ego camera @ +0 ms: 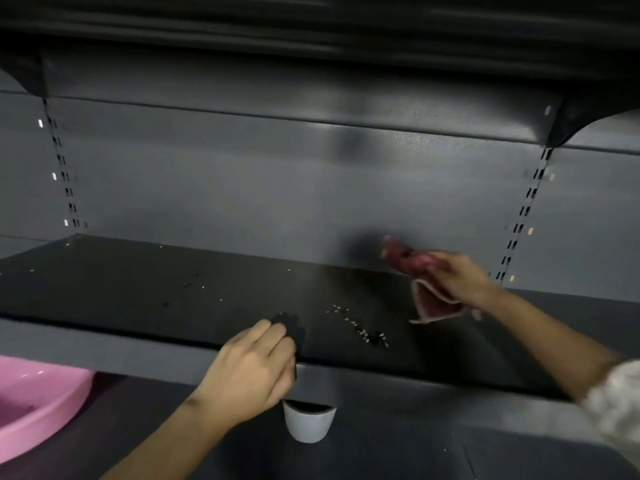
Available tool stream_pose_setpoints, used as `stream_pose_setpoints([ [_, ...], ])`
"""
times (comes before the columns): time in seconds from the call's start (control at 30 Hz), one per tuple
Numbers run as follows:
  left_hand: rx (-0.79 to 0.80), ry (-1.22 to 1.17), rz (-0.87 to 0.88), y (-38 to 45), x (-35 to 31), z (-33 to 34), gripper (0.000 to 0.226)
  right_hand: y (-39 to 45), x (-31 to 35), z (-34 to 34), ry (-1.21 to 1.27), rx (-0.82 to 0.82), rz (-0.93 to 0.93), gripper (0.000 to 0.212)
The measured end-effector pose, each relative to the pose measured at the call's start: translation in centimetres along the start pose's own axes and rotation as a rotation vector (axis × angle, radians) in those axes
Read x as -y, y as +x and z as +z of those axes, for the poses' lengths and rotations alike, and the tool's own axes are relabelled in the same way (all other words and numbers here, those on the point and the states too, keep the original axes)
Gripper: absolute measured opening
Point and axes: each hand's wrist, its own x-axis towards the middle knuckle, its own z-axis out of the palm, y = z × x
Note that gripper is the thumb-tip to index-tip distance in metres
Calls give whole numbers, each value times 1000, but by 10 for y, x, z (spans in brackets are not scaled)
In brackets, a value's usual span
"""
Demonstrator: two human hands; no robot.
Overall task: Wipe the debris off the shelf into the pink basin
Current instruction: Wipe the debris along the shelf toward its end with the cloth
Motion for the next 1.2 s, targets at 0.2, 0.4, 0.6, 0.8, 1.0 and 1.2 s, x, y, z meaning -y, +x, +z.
stream_pose_setpoints([
  [0.2,-30,-38,-51,-26,57,-17,30,-80,-44,-22,-353,192,356,41],
  [0.4,-45,-49,5,-45,80,-20,31,-65,32,58,-303,184,227,46],
  [0.6,-66,20,38,-61,88,-16,30,-30,122,132,-240,187,80,44],
  [0.8,-34,17,24,-71,94,-19,35,-29,120,85,-106,-131,255,37],
  [1.0,-14,9,6,-72,94,-17,36,-75,68,47,-373,-32,614,31],
  [1.2,-8,19,3,-73,92,-13,36,-53,141,113,-402,95,528,31],
])
